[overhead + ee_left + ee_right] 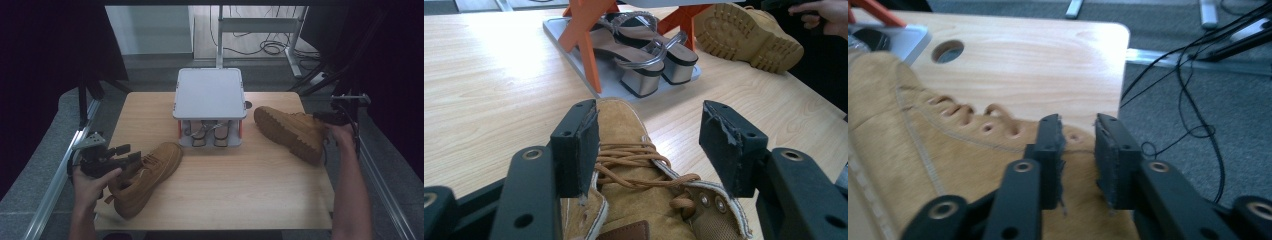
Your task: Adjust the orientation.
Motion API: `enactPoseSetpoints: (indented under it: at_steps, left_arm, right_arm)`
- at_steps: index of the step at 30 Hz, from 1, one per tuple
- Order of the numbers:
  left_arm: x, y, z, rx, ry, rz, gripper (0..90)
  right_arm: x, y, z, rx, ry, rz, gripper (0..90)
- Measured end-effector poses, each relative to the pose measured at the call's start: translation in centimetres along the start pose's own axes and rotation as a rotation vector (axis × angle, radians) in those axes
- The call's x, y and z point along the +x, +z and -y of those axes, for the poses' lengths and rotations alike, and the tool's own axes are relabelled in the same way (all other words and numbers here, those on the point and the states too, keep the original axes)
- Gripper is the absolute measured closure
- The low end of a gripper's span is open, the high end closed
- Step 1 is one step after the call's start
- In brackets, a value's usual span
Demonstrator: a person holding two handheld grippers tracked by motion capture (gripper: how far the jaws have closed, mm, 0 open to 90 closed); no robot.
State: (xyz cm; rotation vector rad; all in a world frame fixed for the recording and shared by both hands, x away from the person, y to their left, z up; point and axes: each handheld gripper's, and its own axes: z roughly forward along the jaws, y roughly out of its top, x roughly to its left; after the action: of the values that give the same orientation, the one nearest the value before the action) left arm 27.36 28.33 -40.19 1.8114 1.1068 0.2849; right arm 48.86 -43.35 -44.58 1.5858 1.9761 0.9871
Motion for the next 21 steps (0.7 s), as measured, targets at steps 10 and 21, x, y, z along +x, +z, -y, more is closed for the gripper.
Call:
enactPoseSetpoints:
  at_steps: [10, 21]
  left_arm:
    - [-0.2, 0.1, -0.1, 0.004, 0.004, -0.005, 41.2]
    - [-0.2, -0.1, 0.0, 0.002, 0.006, -0.008, 41.2]
  right_arm:
    - [-1.3, 0.4, -0.6, 0.065, 0.033, -0.070, 55.5]
    - [-1.9, 0.7, -0.4, 0.093, 0.090, -0.091, 42.3]
